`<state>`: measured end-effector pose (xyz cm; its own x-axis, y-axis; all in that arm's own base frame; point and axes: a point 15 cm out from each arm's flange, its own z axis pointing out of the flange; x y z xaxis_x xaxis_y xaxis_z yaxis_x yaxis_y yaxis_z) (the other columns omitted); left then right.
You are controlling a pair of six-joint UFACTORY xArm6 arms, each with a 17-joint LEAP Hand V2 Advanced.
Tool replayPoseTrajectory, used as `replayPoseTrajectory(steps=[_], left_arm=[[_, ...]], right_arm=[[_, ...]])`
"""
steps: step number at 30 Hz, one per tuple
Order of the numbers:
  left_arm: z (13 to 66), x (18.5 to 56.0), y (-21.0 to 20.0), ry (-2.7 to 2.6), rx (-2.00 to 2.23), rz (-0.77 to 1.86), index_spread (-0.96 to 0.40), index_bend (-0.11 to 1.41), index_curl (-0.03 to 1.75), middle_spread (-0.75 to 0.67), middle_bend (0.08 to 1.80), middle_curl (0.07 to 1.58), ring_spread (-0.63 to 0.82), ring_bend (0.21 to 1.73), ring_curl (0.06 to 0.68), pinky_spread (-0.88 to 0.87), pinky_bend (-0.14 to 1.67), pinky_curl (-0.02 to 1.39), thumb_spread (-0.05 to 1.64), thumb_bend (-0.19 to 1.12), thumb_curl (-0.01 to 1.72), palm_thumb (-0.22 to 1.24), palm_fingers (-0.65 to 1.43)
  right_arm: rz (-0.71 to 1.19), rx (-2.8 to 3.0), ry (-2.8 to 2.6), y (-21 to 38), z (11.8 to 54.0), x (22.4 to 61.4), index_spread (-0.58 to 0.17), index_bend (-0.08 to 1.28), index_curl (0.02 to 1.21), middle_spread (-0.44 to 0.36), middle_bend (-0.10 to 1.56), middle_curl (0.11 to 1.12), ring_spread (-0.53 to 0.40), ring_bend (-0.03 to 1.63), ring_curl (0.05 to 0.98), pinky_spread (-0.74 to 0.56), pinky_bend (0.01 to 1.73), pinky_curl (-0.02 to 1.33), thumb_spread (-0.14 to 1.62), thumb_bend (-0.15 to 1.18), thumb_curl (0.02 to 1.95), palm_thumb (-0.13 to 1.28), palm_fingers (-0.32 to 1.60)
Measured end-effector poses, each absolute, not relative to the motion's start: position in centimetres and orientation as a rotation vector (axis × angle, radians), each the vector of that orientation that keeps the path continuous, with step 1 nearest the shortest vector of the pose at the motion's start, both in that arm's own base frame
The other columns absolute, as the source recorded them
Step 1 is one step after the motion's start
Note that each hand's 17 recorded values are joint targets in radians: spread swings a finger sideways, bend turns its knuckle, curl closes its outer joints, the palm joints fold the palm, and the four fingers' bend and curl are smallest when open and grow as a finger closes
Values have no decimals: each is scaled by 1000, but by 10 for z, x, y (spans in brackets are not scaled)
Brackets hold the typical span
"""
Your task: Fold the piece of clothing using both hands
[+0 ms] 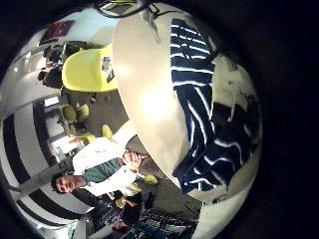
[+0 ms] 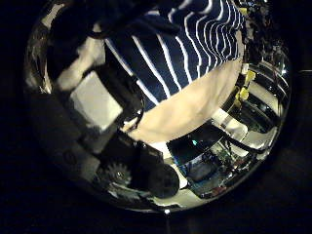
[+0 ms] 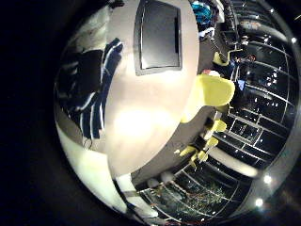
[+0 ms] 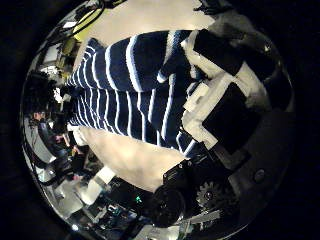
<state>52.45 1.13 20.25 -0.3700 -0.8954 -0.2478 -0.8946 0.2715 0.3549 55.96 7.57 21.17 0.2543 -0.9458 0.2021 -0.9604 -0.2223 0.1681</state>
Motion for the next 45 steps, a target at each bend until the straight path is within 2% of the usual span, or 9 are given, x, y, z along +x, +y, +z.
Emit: replayPoseTrajectory(steps=[3, 7, 10, 15, 19, 25, 31, 37, 45], left_arm=[[204, 533, 12, -2492, 1808, -631, -359, 147, 1358, -494, 487, 1036, -392, 1173, 487, -528, 905, 696, 1127, -51, 484, 608, 154], [213, 545, 17, -2479, 1889, -500, -262, 132, 1159, -238, 239, 896, -250, 1129, 466, -392, 876, 696, 1144, -38, 438, 506, 5], [236, 557, 21, -2489, 1968, -369, -191, 141, 1040, -105, 199, 811, -175, 1082, 438, -308, 835, 682, 1157, -27, 416, 480, 14], [270, 553, 29, -2494, 2027, -276, -107, 164, 898, 21, 205, 727, -92, 1008, 408, -190, 745, 658, 1166, -23, 390, 453, 22], [281, 531, 30, -2492, 2006, -280, -55, 168, 790, 80, 204, 661, -44, 963, 383, -102, 667, 625, 1173, -18, 376, 452, 54], [276, 474, 31, -2478, 1947, -305, -22, 174, 684, 108, 201, 595, -19, 917, 359, -38, 600, 593, 1181, -19, 358, 445, 93], [253, 424, 28, -2459, 1904, -323, -24, 184, 614, 104, 201, 549, -11, 877, 339, -11, 545, 564, 1184, -19, 345, 436, 149], [221, 385, 18, -2417, 1837, -362, -33, 186, 573, 94, 203, 522, 1, 844, 323, 9, 486, 540, 1185, -18, 339, 435, 178], [200, 379, 7, -2398, 1827, -323, -26, 183, 524, 72, 200, 489, 17, 794, 302, 49, 420, 507, 1192, -17, 333, 445, 213]], right_arm=[[114, 2273, -1840, 61, 212, 575, -377, 445, 865, -221, 1021, 838, -266, 1405, 760, -379, 1190, 913, 1312, -31, 531, 648, 439], [122, 2272, -1903, 51, 222, 580, -418, 344, 731, -251, 754, 713, -252, 1268, 685, -269, 1015, 857, 1349, -21, 481, 582, 67], [156, 2297, -1965, 48, 243, 588, -427, 330, 656, -231, 609, 626, -187, 1109, 608, -103, 934, 802, 1366, -21, 446, 548, -23], [204, 2297, -2077, 23, 283, 592, -423, 290, 567, -184, 481, 529, -52, 908, 502, 176, 809, 705, 1347, -27, 399, 464, -21], [237, 2283, -2120, 0, 307, 589, -418, 258, 517, -187, 431, 483, 5, 842, 450, 312, 738, 638, 1323, -21, 373, 429, 39], [265, 2325, -2120, -5, 347, 573, -415, 233, 474, -199, 385, 438, 29, 786, 406, 404, 652, 567, 1304, -19, 347, 411, 118], [118, 2321, -2114, -30, 330, 542, -416, 200, 442, -207, 374, 416, 5, 754, 375, 441, 564, 503, 1315, -2, 331, 428, 205], [-41, 2343, -1963, -38, 288, 515, -427, 210, 434, -201, 358, 401, -4, 645, 335, 427, 458, 449, 1327, -4, 332, 504, 176], [-213, 2361, -1780, -15, 224, 500, -431, 209, 415, -228, 326, 378, 33, 452, 263, 380, 319, 372, 1302, -15, 328, 501, 163]])
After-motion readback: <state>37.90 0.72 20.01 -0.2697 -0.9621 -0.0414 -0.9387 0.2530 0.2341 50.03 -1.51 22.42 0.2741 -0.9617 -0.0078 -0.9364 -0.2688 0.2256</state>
